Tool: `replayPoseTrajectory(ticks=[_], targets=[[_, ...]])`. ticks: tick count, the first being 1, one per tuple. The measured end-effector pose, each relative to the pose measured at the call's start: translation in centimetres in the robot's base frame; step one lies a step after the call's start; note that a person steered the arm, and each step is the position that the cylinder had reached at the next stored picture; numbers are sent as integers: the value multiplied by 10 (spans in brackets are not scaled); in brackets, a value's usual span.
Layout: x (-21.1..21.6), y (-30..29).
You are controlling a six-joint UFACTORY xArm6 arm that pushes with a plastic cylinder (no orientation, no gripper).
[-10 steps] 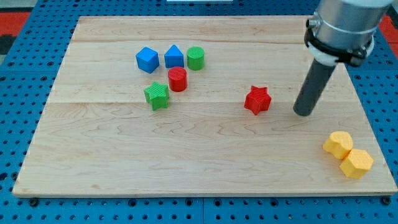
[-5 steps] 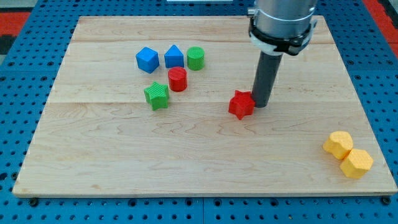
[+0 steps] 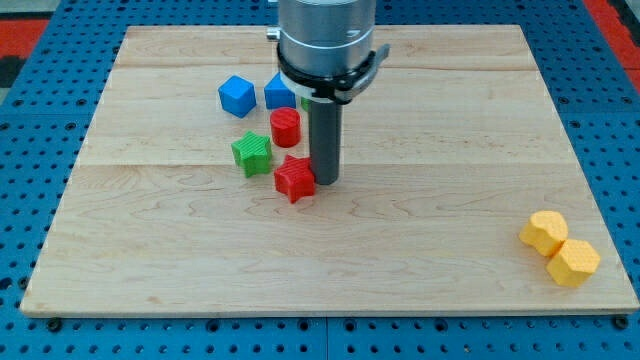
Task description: Move the red star diagonally bottom left of the green star
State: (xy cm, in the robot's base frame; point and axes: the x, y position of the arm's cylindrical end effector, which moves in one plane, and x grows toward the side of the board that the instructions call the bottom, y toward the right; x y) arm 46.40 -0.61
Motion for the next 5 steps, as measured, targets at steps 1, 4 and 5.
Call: replayPoseTrajectory(ticks=[1, 4, 5], targets=[[0, -14], [34, -72], [41, -80]])
